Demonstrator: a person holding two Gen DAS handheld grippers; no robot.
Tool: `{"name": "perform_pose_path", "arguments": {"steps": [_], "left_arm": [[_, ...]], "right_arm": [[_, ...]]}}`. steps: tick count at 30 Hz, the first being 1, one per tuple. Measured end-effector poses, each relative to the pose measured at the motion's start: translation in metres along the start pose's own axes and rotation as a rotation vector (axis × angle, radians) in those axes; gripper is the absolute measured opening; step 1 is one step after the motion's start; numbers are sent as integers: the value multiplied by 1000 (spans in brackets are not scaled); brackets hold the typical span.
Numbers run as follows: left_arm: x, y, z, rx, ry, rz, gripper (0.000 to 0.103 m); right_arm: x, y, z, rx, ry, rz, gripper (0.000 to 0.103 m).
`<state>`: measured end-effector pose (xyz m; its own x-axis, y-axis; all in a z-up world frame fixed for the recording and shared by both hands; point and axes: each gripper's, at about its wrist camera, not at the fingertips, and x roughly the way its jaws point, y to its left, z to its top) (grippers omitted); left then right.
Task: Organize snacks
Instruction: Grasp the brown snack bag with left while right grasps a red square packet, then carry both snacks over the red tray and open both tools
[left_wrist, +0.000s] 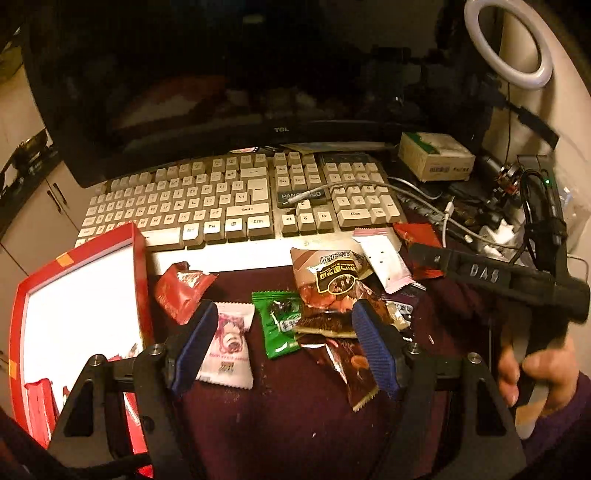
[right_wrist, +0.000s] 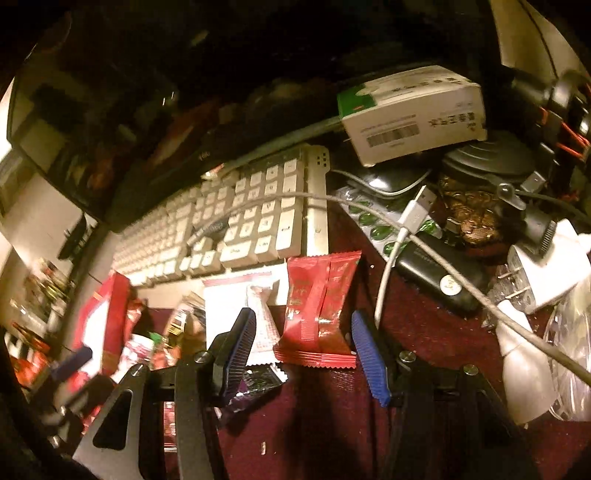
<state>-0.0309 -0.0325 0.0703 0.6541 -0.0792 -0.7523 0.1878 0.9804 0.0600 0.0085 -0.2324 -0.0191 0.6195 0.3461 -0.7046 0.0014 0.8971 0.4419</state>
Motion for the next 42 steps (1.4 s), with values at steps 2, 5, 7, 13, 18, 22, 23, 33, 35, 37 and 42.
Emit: {"name": "perform_pose_path", "arguments": {"steps": [2,5,7,13,18,22,23,33,35,37,42], "left_arm": [[4,-5,2,3,8,-7,75],[8,-16,6,29,18,2,75],[13,-24,9,50,34,11,75],[43,-37,15,59,114,29,75],[66,-36,19,13,168,-11,77],[76,-30,17,-17,156,-37,69],[75,-29,17,-14,148,-35,59],[28,-15,-3,-27,24,-84,44],[17,-13,-8,-14,-4,-78,44],[6,-9,-15,-18,-22,-91,44],[-26,4,-38,-13,-89,-31,44]], "right_arm": [[3,8,-1,-48,-9,-47,50],[11,25,-6,-165,-14,-158,42],[13,33,-11,-228,-17,-214,39],[-9,-3,-1,-24,-50,-75,37],[-21,-13,3,33,-86,-48,37],[-19,-16,1,51,-76,-24,37],[-21,-18,0,52,-80,-21,37],[-26,-8,2,25,-118,16,37],[-26,-7,2,20,-124,24,37],[-26,-6,2,12,-131,23,37],[-28,-2,2,-7,-155,51,37]]}}
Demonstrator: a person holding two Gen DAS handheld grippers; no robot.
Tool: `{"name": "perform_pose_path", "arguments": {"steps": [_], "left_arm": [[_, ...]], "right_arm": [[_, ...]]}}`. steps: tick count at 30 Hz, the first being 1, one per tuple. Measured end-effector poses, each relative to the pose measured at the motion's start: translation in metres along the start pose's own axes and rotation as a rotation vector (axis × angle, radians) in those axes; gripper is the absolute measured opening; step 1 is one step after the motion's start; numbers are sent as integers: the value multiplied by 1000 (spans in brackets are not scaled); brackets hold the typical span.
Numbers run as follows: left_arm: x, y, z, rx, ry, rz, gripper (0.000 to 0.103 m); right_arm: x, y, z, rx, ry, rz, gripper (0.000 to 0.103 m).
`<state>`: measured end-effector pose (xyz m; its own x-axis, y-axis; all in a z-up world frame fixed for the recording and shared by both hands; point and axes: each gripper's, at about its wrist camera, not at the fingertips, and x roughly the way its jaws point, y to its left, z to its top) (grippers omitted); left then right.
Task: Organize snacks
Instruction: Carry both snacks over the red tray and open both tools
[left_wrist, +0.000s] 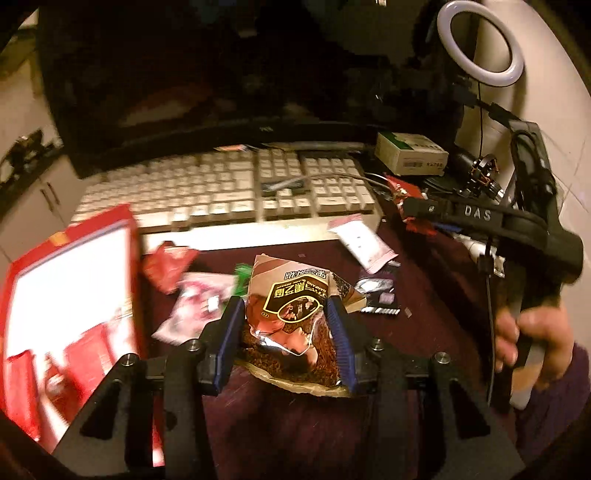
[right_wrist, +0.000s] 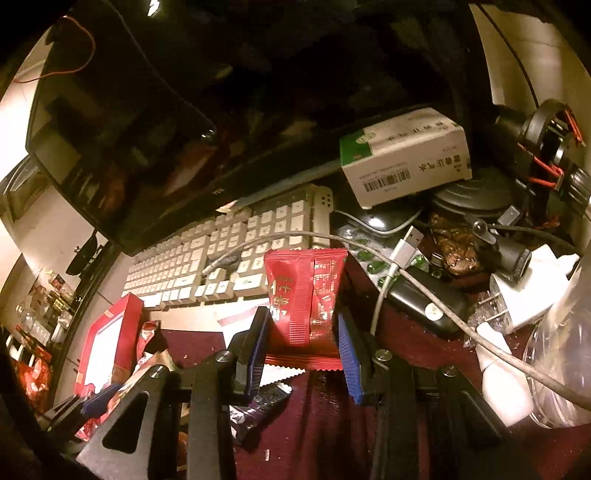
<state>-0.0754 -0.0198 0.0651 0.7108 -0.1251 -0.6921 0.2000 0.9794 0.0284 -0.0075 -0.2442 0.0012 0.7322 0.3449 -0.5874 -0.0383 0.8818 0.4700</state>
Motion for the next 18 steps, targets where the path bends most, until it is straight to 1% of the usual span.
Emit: {"name": "perform_pose_path", "arguments": {"steps": [5,10,18], "left_arm": [[-29,20,-11,-16,-63,106,44],[-51,45,-17,-38,-111,188,44],[-71,79,-29,-97,-137,229,44]], "right_arm": [[-2,8,-2,-39,-22,11,37],[1,13,-5,-70,-24,-6,37],[-2,19,-8,-107,-60,-25,37]]}}
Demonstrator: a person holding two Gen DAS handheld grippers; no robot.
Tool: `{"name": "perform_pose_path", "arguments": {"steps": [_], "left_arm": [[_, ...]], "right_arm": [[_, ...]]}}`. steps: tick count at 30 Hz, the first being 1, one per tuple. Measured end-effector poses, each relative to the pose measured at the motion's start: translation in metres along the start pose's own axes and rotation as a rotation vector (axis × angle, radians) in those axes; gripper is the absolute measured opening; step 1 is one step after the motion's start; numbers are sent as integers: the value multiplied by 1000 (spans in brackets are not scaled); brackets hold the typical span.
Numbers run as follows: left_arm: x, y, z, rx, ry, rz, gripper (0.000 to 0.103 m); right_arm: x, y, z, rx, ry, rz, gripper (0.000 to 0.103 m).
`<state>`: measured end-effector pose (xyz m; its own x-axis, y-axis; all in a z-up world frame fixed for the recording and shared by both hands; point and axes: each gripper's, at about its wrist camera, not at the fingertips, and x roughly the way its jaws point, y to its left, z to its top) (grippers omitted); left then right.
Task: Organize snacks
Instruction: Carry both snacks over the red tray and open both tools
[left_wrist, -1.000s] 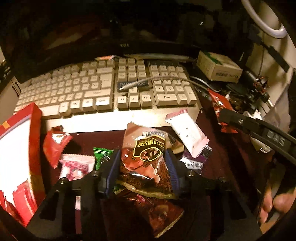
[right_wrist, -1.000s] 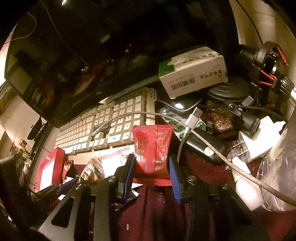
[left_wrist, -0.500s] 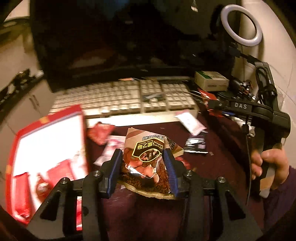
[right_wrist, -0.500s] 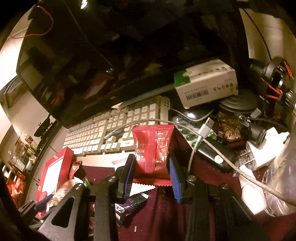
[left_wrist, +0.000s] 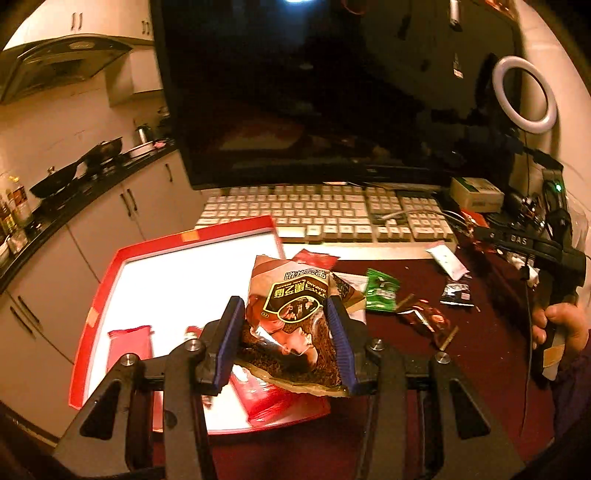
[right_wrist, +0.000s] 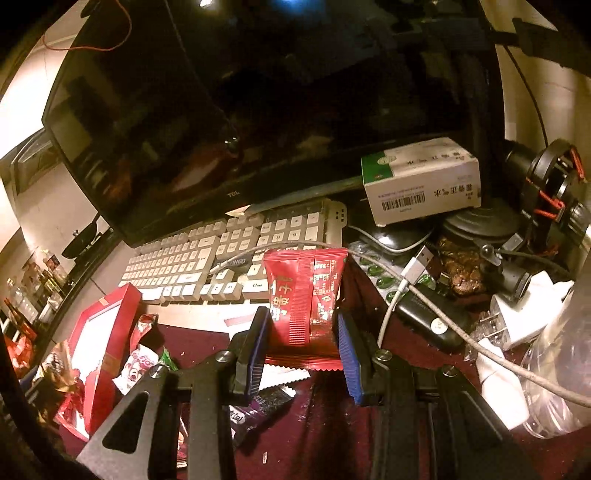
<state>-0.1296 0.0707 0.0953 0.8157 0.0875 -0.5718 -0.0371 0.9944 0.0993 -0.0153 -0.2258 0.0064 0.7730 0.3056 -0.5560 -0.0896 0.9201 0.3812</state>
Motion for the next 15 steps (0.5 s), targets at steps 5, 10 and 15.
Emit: {"name": "perform_pose_path", "arguments": {"steps": [5,10,15], "left_arm": [[-6,18,-1,-26,-15,10,44],[-10,36,-2,-41,-24,17,44],[-9,53,-5,-73,-20,26,44]], "right_arm": [[-5,5,1,-17,-28,-16,37],[-17,16,5,-19,-54,-19,37],[-29,49,4,-46,-63,46,37]]}}
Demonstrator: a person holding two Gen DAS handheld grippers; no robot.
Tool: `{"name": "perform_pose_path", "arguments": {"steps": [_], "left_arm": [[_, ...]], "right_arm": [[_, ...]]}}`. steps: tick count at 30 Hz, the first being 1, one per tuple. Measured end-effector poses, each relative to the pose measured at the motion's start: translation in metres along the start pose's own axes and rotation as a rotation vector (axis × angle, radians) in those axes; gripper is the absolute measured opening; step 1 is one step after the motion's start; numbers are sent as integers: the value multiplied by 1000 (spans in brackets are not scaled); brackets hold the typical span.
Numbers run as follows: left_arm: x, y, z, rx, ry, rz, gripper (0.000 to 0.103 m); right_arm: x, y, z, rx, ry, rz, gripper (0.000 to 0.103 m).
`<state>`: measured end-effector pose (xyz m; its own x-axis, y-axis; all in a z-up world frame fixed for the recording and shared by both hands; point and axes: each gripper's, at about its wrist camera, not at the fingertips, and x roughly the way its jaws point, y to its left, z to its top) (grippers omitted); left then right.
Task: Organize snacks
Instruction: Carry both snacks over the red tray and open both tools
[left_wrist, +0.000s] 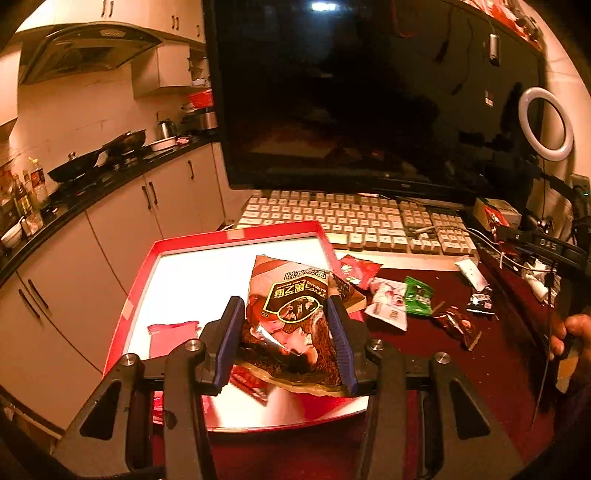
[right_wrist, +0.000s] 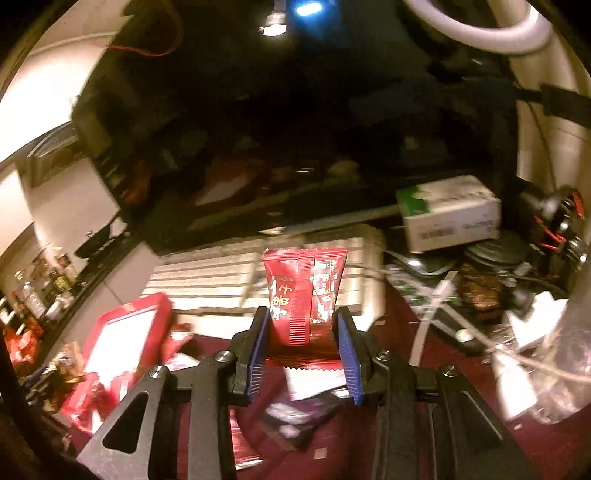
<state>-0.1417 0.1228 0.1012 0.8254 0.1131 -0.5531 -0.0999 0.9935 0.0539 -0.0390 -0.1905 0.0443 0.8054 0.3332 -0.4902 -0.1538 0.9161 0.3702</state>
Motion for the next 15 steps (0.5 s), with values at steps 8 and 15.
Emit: {"name": "perform_pose_path", "arguments": {"steps": [8,15], "left_arm": [[1,26,-3,-40,2,22,44],[7,48,-6,-75,15,45,44]], "right_arm": [[-2,86,-10,-90,26,164,37],[9,162,-32,-168,74,292,36]]}}
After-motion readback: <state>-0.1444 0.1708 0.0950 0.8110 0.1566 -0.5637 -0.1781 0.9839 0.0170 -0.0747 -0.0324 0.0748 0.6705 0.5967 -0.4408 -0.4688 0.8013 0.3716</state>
